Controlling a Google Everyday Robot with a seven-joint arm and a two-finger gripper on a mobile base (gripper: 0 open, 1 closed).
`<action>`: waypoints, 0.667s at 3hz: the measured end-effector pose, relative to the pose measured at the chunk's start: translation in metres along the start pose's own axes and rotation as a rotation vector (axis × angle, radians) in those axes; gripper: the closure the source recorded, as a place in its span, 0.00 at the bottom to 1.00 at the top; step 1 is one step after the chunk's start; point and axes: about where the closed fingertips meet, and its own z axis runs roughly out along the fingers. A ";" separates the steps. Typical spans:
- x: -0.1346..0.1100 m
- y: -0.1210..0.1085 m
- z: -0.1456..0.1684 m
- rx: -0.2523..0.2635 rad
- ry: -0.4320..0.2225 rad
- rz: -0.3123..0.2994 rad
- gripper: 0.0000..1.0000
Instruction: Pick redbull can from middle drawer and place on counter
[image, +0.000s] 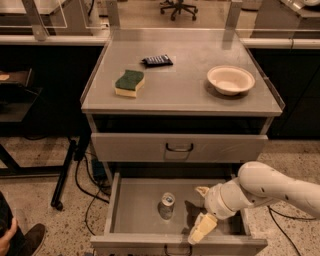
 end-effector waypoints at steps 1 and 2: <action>-0.024 -0.054 0.045 0.001 -0.033 -0.024 0.00; -0.028 -0.060 0.050 0.001 -0.035 -0.028 0.00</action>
Offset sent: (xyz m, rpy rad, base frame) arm 0.0917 0.0462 -0.0375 0.0365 -0.0416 0.0158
